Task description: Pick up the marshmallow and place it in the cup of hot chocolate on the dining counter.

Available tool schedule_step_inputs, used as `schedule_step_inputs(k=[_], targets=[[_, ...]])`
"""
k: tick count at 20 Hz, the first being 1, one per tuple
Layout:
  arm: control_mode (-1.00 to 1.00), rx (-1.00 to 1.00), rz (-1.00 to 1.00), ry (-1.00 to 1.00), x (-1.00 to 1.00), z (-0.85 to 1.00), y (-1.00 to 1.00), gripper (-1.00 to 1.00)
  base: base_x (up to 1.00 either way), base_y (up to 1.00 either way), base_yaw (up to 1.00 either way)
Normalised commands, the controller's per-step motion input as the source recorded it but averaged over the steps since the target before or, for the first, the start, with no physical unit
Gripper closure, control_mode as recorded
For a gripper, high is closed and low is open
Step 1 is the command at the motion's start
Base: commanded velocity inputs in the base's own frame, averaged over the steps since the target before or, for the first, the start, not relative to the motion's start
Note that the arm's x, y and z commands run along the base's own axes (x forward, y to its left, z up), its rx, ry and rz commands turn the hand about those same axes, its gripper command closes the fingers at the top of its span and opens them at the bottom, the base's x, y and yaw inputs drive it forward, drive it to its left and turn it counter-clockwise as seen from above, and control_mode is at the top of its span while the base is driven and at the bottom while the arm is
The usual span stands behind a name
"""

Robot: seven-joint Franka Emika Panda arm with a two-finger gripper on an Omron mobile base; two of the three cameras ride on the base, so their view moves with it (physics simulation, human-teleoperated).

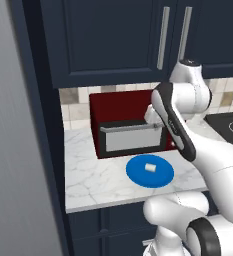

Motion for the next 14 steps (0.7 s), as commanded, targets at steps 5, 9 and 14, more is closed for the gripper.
schedule_step_inputs(k=[5, 9, 14], targets=[[-1.00, -0.01, 0.01, 0.04, -0.62, -0.35, 0.00, -1.00, 0.00, 0.00, 0.00], [-1.00, -0.03, 0.20, 0.00, -0.49, -0.42, 0.00, -1.00, 0.00, 0.00, 0.00], [-1.00, -0.05, 0.24, 0.03, -0.22, -0.21, 0.00, -1.00, 0.00, 0.00, 0.00]])
